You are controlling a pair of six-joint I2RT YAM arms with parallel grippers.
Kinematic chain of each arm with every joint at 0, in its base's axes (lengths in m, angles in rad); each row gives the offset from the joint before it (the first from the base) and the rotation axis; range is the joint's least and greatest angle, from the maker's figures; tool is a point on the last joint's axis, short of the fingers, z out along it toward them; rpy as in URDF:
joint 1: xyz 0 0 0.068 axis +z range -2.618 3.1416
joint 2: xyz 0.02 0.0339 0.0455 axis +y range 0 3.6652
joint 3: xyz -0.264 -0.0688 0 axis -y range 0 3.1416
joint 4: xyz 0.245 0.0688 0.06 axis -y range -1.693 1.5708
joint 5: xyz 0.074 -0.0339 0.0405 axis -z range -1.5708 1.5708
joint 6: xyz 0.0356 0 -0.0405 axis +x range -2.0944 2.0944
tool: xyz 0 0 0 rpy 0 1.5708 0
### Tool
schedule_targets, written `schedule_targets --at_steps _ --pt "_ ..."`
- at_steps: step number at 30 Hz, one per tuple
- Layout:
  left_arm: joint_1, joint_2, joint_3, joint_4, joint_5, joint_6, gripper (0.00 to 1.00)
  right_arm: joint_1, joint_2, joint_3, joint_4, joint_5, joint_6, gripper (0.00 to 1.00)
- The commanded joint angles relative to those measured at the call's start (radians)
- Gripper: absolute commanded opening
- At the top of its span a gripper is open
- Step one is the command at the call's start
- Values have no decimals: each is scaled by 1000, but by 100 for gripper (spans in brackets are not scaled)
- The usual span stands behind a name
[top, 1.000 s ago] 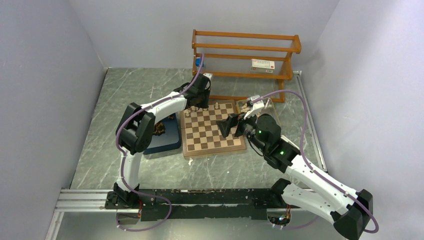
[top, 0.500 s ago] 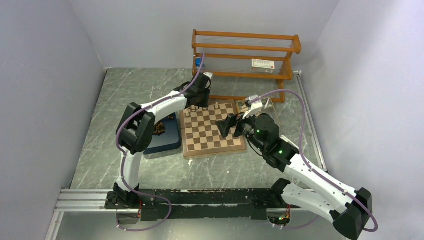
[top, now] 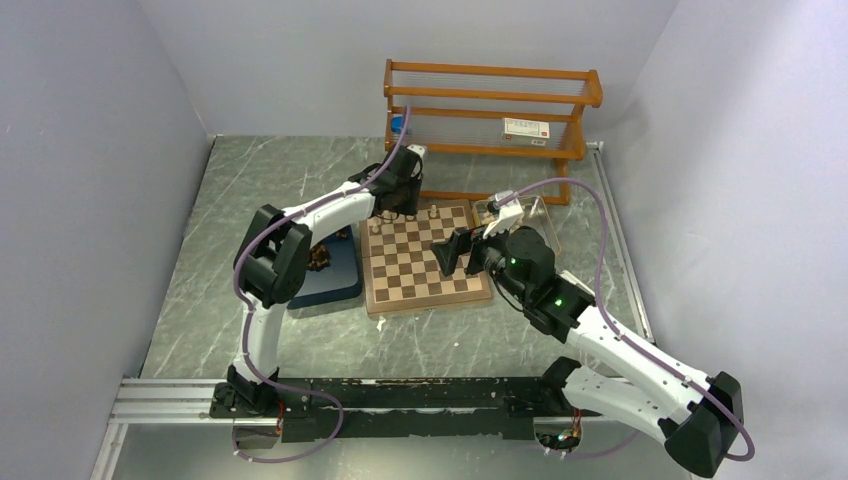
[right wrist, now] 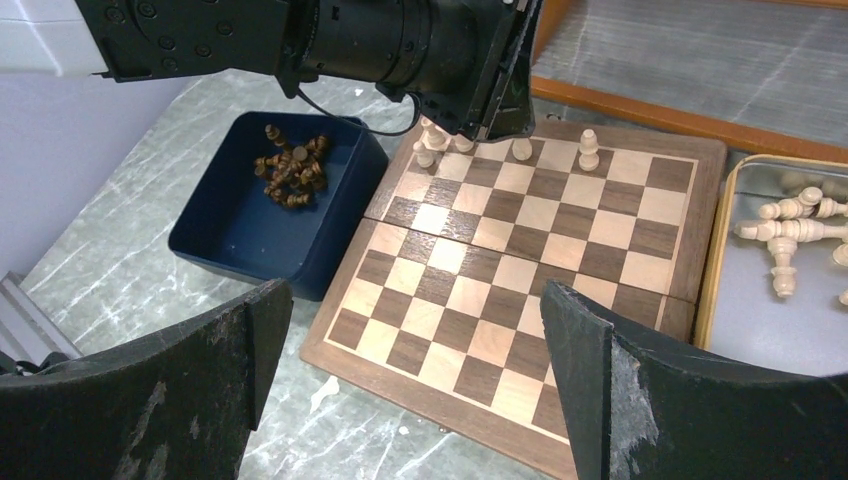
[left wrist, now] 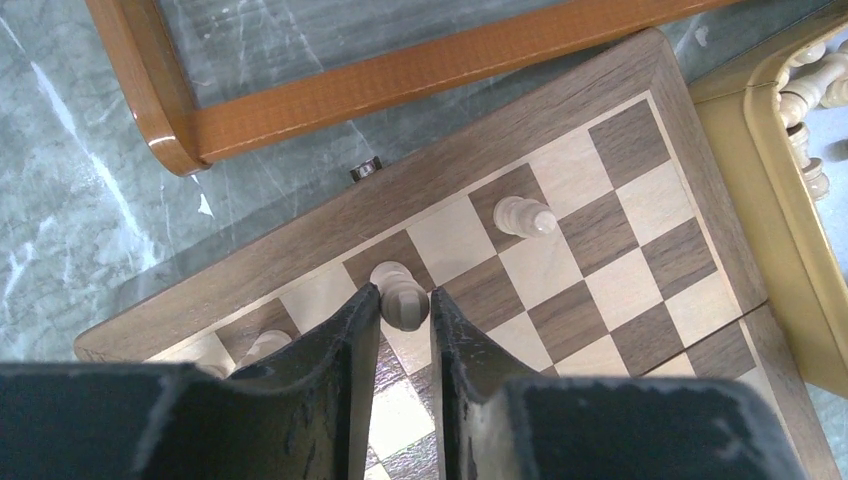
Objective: Set up the chess pieces on the board
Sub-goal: Place the chess piece on the chessboard.
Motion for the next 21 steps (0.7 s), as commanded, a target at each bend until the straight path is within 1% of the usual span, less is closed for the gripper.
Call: schedule_targets --at_steps 1,6,11,18,21 --pt "8 20 15 16 17 1 31 -1 -5 24 5 17 -14 100" --pt "8 23 11 19 18 3 35 -1 -5 24 5 18 -17 100" --pt "9 17 8 24 17 9 45 -1 5 28 5 17 -17 100" --pt "12 15 27 19 21 14 50 -1 5 23 5 18 -12 100" --pt "13 3 42 13 24 17 53 -2 6 21 5 58 10 100"
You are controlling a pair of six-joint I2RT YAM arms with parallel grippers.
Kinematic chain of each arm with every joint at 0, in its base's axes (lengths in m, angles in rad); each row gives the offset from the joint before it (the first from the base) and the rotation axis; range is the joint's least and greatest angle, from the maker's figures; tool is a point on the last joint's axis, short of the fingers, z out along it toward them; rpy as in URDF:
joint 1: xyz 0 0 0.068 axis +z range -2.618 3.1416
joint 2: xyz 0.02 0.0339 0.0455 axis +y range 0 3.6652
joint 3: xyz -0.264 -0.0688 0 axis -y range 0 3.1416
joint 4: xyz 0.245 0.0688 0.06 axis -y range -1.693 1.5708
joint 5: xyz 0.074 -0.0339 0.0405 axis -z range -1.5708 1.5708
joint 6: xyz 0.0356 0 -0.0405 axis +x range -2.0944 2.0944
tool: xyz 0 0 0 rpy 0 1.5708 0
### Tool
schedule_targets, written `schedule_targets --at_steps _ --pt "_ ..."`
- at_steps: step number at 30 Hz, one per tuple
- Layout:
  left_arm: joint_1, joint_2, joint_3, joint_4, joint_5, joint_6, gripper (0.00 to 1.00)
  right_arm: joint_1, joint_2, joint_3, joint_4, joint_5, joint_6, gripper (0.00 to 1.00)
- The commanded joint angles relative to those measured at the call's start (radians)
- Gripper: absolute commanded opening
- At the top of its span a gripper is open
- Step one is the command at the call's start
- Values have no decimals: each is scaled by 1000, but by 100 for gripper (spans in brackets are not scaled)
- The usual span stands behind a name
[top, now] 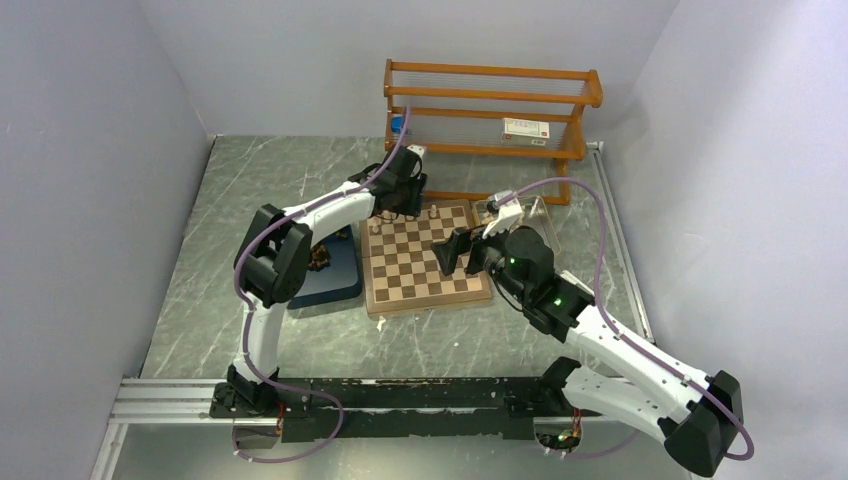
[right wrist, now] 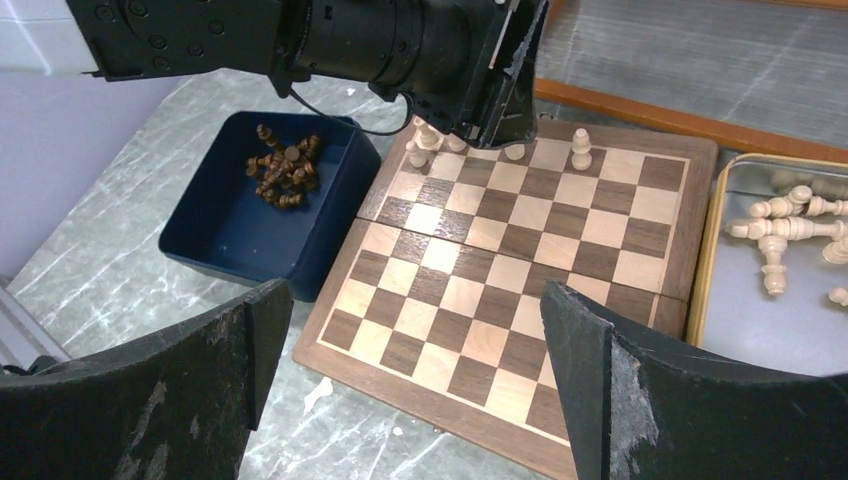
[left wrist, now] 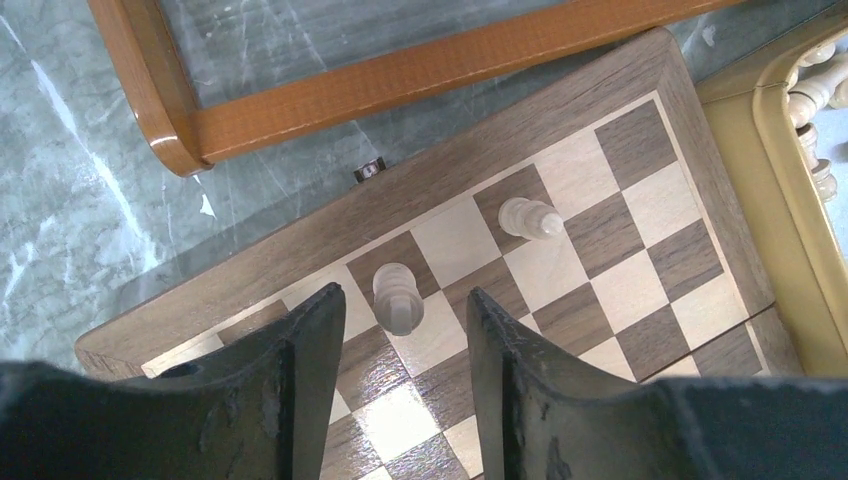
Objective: Set up the chess pieces on the board
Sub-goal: Place the chess piece on the chessboard, then pick up the chess piece from the storage box.
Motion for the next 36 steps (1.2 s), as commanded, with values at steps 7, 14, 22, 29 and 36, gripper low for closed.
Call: schedule_targets --at_steps 7,14,22,29,36 --pt "33 -54 139 -26 109 -3 61 -2 36 55 -87 238 86 100" --pt "97 -197 115 -59 177 -20 76 -22 159 134 -151 339 61 100" --pt "121 -480 -145 -157 205 69 97 -198 312 201 -115 250 -32 86" --pt "120 -752 -446 -185 171 150 97 -400 491 260 -105 150 -98 50" --pt "120 -961 -652 -119 59 162 97 -510 664 327 -113 115 -150 23"
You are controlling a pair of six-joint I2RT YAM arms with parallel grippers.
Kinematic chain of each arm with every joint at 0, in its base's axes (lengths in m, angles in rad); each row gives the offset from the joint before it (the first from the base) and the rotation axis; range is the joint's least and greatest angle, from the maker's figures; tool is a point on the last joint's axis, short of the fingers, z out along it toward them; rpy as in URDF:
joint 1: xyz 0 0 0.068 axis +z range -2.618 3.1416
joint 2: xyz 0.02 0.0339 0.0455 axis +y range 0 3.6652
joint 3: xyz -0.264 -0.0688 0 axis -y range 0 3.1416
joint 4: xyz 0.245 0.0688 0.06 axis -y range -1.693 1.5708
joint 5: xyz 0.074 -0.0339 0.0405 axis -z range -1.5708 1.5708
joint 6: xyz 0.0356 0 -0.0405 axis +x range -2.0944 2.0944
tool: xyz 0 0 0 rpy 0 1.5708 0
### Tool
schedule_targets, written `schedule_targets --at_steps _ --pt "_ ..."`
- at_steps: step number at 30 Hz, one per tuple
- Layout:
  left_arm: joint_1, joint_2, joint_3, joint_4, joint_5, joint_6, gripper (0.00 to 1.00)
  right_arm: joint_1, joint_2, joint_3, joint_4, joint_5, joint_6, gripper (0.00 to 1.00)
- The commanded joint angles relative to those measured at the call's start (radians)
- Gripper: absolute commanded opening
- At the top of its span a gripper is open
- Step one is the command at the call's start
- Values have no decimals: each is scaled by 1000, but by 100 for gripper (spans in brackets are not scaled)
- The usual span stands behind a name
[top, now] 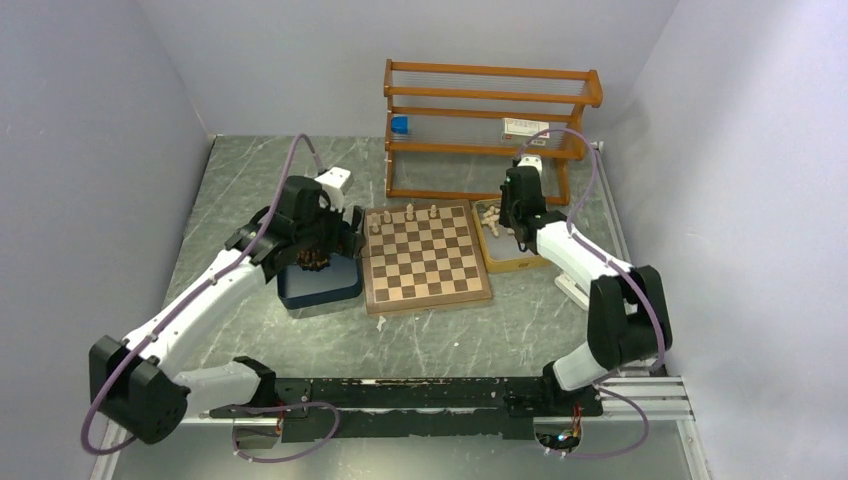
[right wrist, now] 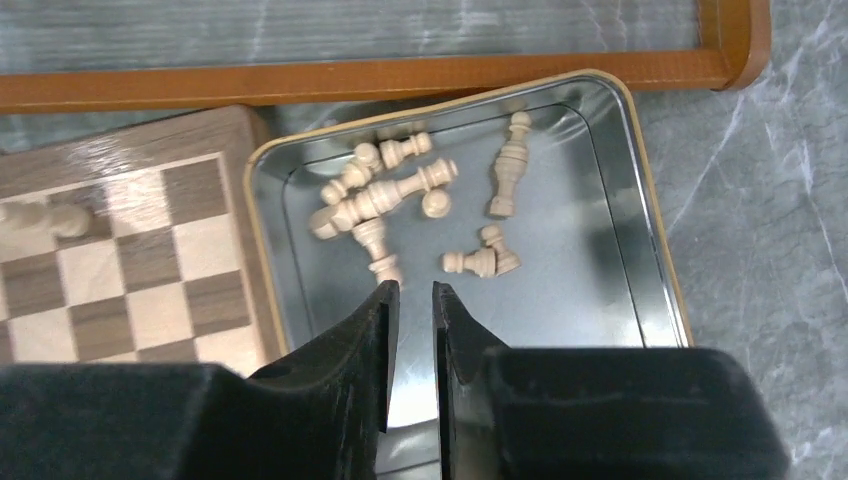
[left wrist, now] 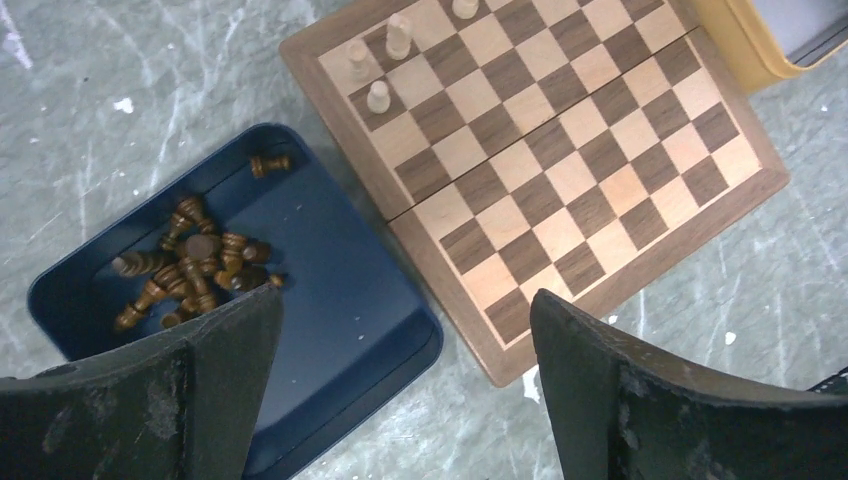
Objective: Set up the chess pieces on the board
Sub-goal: Pick up the chess piece from the storage box.
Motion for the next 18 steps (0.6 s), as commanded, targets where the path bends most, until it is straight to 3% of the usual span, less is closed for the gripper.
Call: schedule_targets --at_steps 1,9,18 --pt "-4 -88 -70 52 -80 35 97 -64 81 55 12 -42 -33 22" --pt "-9 -101 -55 29 -101 40 96 -145 204 90 73 -144 -44 23" --pt "-8 -99 -56 31 -97 40 95 -152 278 113 120 -205 -47 32"
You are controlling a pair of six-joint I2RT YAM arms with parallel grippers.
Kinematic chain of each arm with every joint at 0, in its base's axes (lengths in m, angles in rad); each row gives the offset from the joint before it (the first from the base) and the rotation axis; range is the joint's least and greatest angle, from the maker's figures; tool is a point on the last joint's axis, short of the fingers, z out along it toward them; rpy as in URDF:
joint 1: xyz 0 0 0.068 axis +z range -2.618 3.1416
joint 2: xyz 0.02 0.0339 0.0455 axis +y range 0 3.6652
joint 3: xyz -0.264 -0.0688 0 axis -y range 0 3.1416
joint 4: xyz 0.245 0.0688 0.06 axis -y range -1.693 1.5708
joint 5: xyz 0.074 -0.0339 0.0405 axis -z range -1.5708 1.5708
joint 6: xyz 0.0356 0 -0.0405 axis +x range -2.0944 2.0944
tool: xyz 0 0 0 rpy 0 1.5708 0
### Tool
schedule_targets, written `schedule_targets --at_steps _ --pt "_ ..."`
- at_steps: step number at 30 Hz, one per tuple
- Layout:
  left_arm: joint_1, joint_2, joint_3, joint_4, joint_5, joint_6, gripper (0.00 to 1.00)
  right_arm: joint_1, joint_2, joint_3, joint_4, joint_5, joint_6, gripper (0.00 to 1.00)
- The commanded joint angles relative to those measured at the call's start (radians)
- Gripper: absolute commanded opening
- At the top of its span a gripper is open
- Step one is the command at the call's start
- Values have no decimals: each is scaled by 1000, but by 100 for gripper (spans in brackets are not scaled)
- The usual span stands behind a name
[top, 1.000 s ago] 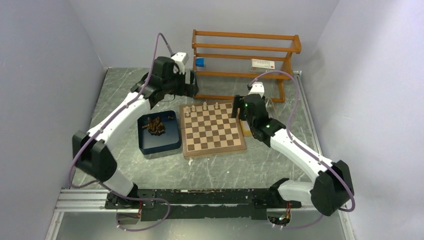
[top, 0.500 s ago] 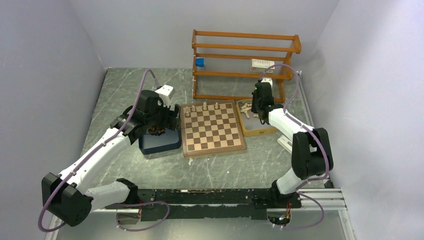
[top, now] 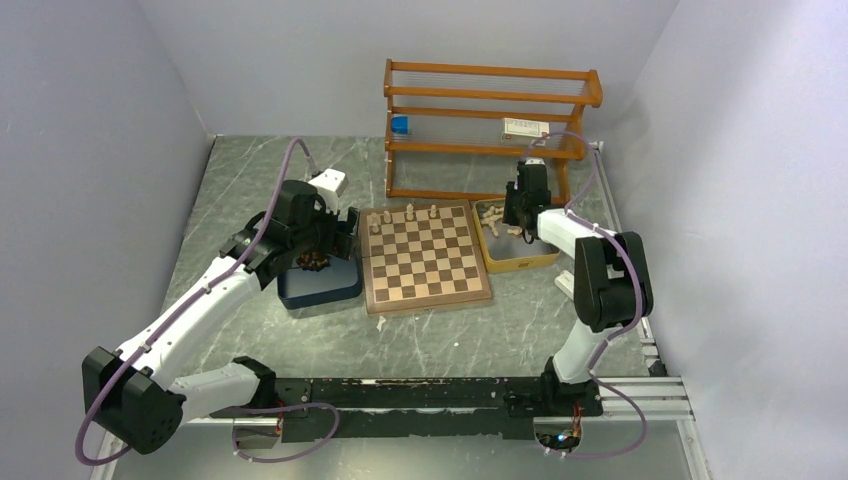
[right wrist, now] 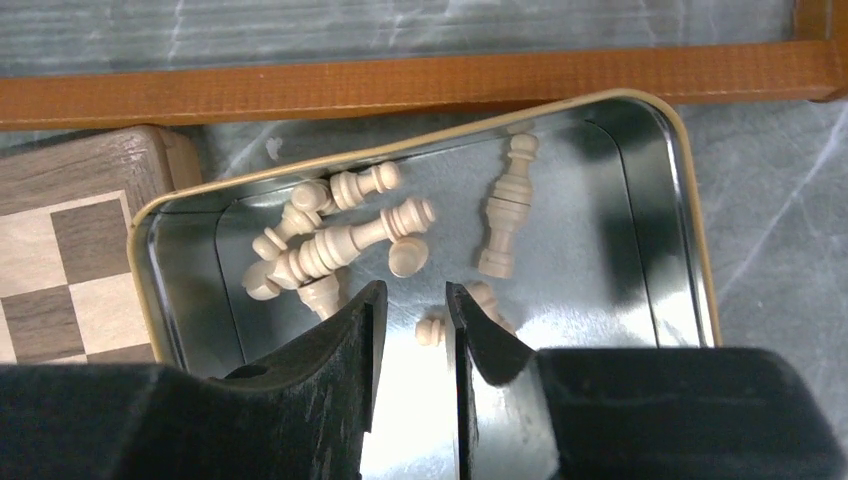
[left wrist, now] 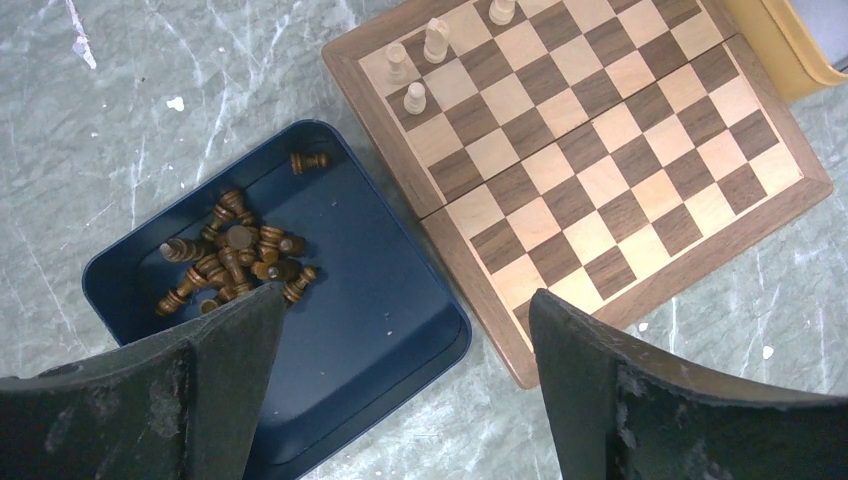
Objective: Set up the chess pieces on the board
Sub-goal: Pick up the chess piece from the storage box.
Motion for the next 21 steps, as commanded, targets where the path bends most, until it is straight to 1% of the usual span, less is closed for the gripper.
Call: schedule_targets --at_steps 1,7,16,19,21 --pt "-2 -9 4 23 -14 15 95 -7 30 36 47 -39 -12 32" --pt "-4 -12 6 23 -18 15 95 -7 73 56 47 -38 -21 31" --pt "-4 -26 3 23 -25 17 95 -8 83 58 47 -31 -24 28" --pt "-3 -29 1 23 -26 17 95 -7 82 54 47 -33 -23 23" --pt "-4 -30 2 22 -27 17 95 -7 83 52 47 -31 -23 23"
